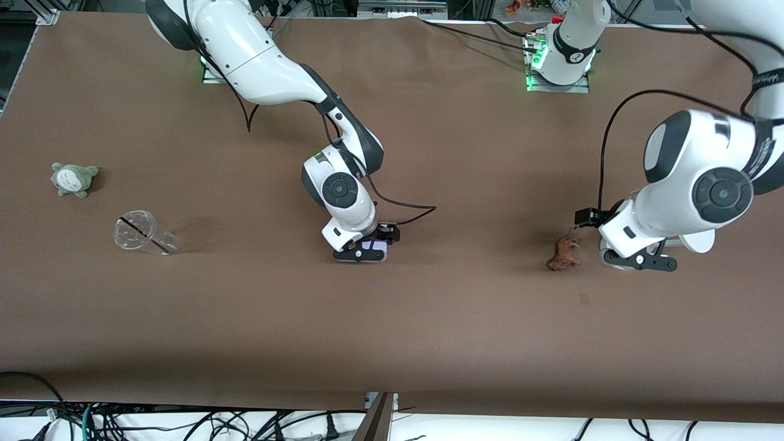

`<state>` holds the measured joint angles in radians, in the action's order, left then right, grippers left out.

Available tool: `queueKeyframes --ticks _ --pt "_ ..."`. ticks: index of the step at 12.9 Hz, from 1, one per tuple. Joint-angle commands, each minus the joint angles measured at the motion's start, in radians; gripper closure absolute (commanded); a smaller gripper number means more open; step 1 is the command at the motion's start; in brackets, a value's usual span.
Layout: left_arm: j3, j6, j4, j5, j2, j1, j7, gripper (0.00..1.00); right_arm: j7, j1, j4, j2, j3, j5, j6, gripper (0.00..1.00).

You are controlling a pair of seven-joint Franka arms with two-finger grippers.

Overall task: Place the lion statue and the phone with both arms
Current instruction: 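Release the lion and raise the left gripper while the right gripper lifts the phone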

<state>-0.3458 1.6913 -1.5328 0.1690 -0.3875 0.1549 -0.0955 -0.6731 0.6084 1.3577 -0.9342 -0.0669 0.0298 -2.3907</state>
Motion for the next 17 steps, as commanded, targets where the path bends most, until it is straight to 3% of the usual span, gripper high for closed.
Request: queueKeyframes --ticks 1,2,3,5,9,10,12,14,17 --pt "-0.001 -0.144 0.095 0.020 0.050 0.011 0.013 0.00 -0.017 0.014 -0.042 -0.040 0.018 -0.025 -0.021 0.41" --pt "-0.004 -0.181 0.149 0.014 0.053 0.011 0.011 0.00 -0.016 0.013 -0.042 -0.037 0.018 -0.027 -0.016 0.52" --pt "-0.002 -0.215 0.192 0.009 0.055 0.011 0.011 0.00 -0.014 0.010 -0.042 -0.029 0.018 -0.028 -0.009 0.54" --pt "-0.004 -0.246 0.240 0.009 0.055 0.017 0.013 0.00 -0.008 0.002 -0.042 -0.005 0.022 -0.027 0.031 0.54" --pt "0.017 -0.230 0.247 -0.015 0.071 0.015 0.004 0.00 0.079 -0.053 -0.034 0.119 0.032 -0.018 0.191 0.54" --pt "0.034 -0.163 0.206 -0.048 0.137 0.005 -0.001 0.00 0.099 -0.062 -0.034 0.150 0.033 -0.014 0.243 0.54" --pt "0.083 -0.055 0.020 -0.091 0.286 -0.014 0.002 0.00 0.118 -0.097 -0.028 0.216 0.035 -0.016 0.330 0.56" --pt "0.224 -0.036 -0.044 -0.152 0.315 -0.102 0.008 0.00 0.189 -0.137 0.000 0.285 0.050 -0.014 0.405 0.58" --pt "0.240 0.045 -0.166 -0.194 0.404 -0.109 0.002 0.00 0.291 -0.189 0.111 0.406 0.091 -0.013 0.424 0.58"
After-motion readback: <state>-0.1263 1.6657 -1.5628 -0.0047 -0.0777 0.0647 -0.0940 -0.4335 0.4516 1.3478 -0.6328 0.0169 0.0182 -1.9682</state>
